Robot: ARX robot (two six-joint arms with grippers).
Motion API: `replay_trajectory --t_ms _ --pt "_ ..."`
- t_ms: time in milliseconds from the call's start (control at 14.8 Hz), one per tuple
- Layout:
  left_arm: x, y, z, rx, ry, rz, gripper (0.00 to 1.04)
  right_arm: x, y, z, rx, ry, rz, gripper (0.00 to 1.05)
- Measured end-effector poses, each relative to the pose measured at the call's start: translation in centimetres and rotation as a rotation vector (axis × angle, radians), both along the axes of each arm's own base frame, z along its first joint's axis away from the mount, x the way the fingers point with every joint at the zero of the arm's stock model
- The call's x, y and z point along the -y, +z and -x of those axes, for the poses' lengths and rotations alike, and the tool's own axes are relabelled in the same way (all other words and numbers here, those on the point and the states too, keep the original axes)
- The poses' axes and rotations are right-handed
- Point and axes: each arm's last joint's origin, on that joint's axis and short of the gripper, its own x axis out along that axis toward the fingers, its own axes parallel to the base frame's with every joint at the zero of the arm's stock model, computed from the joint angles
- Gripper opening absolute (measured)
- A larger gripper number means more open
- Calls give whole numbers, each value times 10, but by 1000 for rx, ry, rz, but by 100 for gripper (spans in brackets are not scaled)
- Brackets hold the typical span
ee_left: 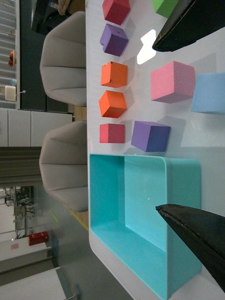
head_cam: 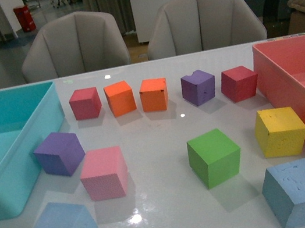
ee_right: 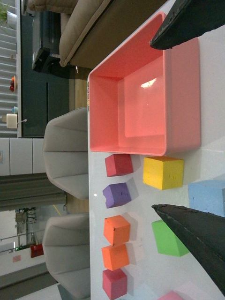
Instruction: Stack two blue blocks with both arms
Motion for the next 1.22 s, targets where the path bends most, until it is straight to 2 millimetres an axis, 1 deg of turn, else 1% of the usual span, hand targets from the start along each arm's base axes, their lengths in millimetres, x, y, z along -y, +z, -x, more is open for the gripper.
replay_trajectory --t_ms 745,813,880,948,1016,1084,1151,1219 --pt "0 0 0 0 0 0 98 0 0 0 0 0 0 98" --pt "0 0 0 0 0 0 98 -1 -1 -1 -47 -54 -28 98" --pt "0 0 0 0 0 0 98 -4 10 -13 -76 -115 -63 98" --pt "0 0 0 0 0 0 98 -8 31 -30 -45 -121 -76 98" --pt "0 0 0 -1 0 0 98 -16 48 -49 -12 -83 -82 98" --pt "0 0 0 0 0 0 98 -29 56 -74 -49 -17 -74 98" --pt "0 0 0 0 0 0 98 -41 50 -96 -164 42 -56 98" --pt "0 0 0 0 0 0 98 -52 36 -112 -286 70 -39 98"
